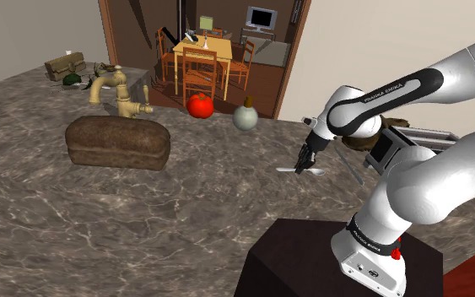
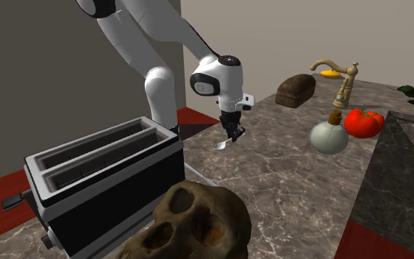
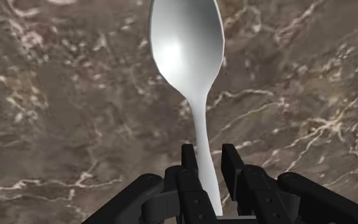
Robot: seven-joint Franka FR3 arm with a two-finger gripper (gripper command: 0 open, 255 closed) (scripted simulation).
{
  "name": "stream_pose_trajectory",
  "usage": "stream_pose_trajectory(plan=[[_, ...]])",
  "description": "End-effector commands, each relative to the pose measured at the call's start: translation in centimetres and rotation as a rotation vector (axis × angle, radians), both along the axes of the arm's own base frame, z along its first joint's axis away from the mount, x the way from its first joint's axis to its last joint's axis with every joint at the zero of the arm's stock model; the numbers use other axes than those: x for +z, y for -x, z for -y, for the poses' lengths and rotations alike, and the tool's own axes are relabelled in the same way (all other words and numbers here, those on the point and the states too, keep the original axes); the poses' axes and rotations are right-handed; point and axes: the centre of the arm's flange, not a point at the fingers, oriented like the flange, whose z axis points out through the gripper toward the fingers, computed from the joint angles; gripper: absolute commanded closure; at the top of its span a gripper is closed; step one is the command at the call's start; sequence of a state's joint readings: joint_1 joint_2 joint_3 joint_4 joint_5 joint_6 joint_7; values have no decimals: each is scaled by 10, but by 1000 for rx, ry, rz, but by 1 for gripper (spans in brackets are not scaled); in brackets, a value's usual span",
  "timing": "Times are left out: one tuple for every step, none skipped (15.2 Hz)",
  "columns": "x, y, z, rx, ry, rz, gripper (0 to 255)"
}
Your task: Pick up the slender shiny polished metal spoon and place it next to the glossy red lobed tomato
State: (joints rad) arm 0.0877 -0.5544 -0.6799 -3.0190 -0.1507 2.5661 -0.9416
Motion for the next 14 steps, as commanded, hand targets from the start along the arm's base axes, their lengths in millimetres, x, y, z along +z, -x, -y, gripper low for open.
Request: stream_pose_trajectory(plan=[[0, 0, 0, 0, 0, 0, 255], [0, 0, 0, 0, 0, 0, 255], [0, 0, 0, 0, 0, 0, 255], [5, 0, 0, 0, 0, 0, 255], [11, 0, 0, 0, 0, 0, 255], [16, 0, 0, 0, 0, 0, 255], [21, 0, 0, 0, 0, 0, 255], [26, 0, 0, 0, 0, 0, 255], [32, 0, 0, 0, 0, 0, 255], [37, 0, 0, 0, 0, 0, 255], [42, 0, 0, 0, 0, 0, 255], [48, 0, 0, 0, 0, 0, 255], [53, 0, 0, 0, 0, 0, 255], [58, 0, 0, 0, 0, 0, 255]])
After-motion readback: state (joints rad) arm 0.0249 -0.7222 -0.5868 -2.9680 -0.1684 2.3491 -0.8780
